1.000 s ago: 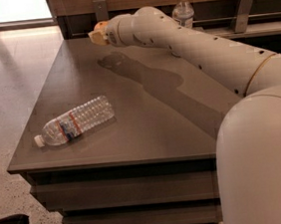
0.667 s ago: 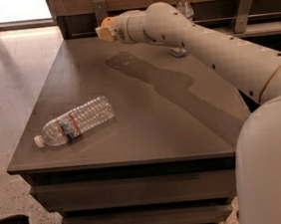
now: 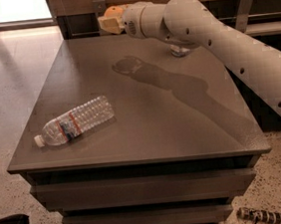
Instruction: Pick orange
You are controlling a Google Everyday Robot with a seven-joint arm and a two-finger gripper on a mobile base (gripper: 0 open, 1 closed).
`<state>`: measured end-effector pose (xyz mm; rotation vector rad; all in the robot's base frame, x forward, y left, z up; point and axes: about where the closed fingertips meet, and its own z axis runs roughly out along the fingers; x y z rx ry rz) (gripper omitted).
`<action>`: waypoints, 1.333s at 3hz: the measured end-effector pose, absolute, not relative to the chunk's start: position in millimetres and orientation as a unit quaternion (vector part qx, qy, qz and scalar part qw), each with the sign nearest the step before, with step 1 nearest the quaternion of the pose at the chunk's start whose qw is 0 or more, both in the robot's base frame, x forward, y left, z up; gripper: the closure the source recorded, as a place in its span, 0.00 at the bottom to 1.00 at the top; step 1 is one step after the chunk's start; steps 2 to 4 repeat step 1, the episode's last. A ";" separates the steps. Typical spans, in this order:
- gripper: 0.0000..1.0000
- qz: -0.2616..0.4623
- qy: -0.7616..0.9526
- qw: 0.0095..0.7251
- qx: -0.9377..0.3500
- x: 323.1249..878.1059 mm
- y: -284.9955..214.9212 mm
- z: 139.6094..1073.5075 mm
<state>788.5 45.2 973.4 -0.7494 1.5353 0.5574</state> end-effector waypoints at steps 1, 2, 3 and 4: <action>1.00 0.245 0.656 0.630 -0.336 777.4 43.3 987.8; 1.00 0.245 0.656 0.630 -0.336 777.4 43.3 987.8; 1.00 0.245 0.656 0.630 -0.336 777.4 43.3 987.8; 1.00 0.245 0.656 0.630 -0.336 777.4 43.3 987.8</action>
Offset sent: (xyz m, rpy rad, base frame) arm 0.0000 0.0000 0.0000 0.0000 0.0000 0.0000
